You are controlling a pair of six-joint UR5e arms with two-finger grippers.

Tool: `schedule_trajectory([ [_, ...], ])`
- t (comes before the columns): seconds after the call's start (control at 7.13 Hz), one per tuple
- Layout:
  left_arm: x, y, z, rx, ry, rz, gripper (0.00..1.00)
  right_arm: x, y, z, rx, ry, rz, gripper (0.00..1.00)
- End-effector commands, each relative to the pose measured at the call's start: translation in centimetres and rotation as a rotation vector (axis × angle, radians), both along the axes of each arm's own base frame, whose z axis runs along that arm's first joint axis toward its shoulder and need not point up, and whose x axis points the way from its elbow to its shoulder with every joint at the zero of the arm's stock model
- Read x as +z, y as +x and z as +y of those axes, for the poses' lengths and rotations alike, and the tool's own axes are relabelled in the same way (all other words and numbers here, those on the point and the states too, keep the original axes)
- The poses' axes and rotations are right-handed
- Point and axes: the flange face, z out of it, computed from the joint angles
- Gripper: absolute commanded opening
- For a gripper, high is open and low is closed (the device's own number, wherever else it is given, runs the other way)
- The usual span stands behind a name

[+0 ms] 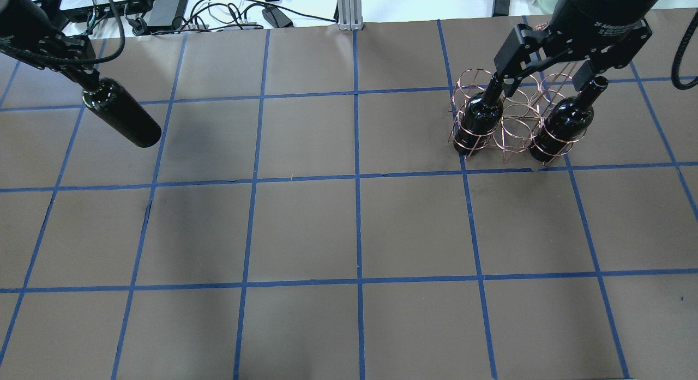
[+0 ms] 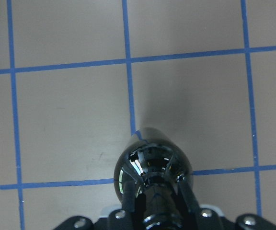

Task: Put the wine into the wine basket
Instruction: 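Swing the bottle upright and lower it onto the table center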

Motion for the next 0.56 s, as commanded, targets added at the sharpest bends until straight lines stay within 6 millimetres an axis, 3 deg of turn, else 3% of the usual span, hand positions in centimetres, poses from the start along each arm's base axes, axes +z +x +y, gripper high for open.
schedule_trajectory([
  [0.0, -1.1, -8.2, 3.3, 0.004, 0.035, 0.035, 0.0, -0.4, 0.1, 0.1, 0.0, 0.01, -0.002, 1.0],
  [0.42, -3.2, -17.0, 8.6, -0.026, 0.108, 0.05, 0.0, -0.4, 0.0, 0.2, 0.004, 0.015, 0.004, 1.0],
])
